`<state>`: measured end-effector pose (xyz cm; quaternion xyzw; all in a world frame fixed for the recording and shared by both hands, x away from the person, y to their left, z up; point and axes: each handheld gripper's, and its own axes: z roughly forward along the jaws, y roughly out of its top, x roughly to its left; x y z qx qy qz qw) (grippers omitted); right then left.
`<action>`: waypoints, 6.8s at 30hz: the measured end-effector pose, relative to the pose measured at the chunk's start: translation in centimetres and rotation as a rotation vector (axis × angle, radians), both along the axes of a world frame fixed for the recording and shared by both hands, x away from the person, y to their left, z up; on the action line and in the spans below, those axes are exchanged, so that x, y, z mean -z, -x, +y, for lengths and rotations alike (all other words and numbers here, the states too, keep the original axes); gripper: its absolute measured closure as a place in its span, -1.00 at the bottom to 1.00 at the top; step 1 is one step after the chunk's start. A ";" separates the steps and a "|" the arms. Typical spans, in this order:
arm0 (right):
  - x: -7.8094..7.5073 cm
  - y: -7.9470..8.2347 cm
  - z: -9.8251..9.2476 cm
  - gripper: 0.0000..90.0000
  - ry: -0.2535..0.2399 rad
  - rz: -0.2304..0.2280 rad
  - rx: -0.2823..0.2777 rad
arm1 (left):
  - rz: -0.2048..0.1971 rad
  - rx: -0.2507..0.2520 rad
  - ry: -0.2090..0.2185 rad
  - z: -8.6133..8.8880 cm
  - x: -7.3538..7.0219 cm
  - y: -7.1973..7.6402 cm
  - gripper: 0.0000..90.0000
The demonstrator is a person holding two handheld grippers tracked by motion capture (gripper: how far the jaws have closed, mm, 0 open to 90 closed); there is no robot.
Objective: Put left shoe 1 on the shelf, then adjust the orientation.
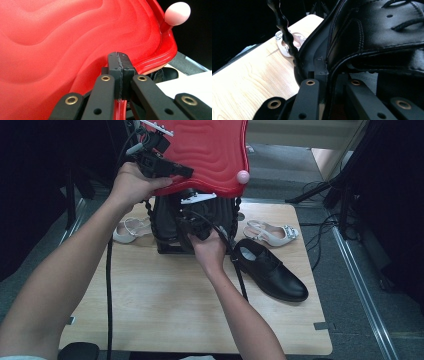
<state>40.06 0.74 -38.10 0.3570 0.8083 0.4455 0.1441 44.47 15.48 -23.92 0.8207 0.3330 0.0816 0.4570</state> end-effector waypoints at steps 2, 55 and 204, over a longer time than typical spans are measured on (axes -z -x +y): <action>0.0 0.0 0.1 0.88 -0.007 0.005 0.007 | -0.001 -0.002 0.001 0.0 0.0 0.0 1.00; 3.7 6.2 -6.2 1.00 -0.079 0.212 -0.167 | -0.026 -0.008 0.005 0.0 0.2 0.1 1.00; 9.3 0.4 -19.3 0.59 -0.001 0.417 0.083 | 0.191 0.100 0.093 3.8 21.6 13.4 -0.03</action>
